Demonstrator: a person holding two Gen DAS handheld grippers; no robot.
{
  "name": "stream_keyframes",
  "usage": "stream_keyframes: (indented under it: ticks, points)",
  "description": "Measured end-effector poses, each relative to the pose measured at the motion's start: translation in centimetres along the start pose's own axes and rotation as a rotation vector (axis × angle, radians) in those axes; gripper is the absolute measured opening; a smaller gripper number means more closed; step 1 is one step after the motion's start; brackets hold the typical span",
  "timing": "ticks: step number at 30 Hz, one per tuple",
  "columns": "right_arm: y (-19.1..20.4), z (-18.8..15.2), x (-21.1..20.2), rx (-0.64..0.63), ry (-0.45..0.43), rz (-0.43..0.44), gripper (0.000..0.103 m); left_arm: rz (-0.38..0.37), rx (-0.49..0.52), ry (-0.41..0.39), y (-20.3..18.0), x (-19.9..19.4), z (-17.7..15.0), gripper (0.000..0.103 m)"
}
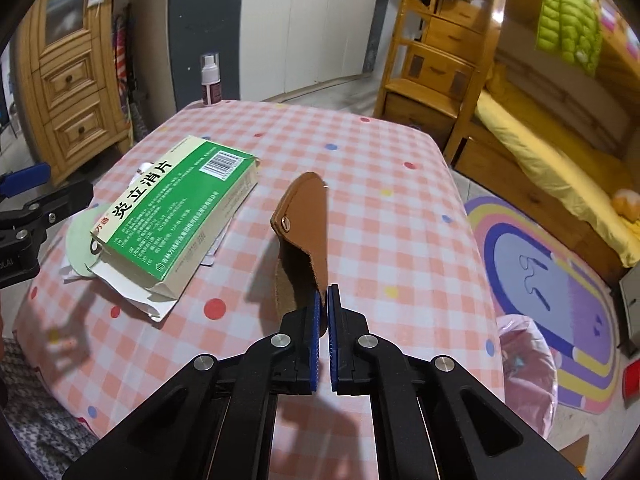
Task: Collect trash
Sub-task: 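Grasp the brown leather sheath with the right tool and lift it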
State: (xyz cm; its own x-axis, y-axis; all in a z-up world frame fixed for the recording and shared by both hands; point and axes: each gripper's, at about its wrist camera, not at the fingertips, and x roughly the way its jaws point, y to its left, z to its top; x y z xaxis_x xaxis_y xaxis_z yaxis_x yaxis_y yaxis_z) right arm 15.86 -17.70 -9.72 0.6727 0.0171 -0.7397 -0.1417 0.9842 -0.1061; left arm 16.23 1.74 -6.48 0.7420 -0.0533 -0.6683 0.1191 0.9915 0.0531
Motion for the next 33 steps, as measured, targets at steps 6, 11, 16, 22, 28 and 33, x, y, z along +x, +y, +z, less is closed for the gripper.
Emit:
stream_keyframes:
  ticks: [6,11,16,22,28,33]
  points:
    - [-1.3,0.0,-0.4,0.042,-0.014,0.051,0.040,-0.004,0.007,0.003,-0.6,0.1,0.0,0.092]
    - [-1.5,0.1,-0.8,0.067,-0.029,0.087,0.055,-0.006,0.011,0.004,-0.8,0.1,0.0,0.092]
    - [-1.2,0.9,0.2,0.042,-0.019,0.109,0.078,-0.005,0.007,0.006,-0.9,0.1,0.0,0.092]
    - [-1.5,2.0,2.6,0.013,0.025,0.139,0.081,-0.001,-0.006,0.015,-0.8,0.5,0.3,0.092]
    - [-0.6,2.0,4.7,-0.051,0.091,0.118,0.081,-0.017,-0.012,0.012,-0.5,0.7,0.5,0.092]
    - [-1.1,1.5,4.4,-0.023,0.099,0.143,0.061,-0.019,-0.024,0.014,-0.1,0.8,0.4,0.092]
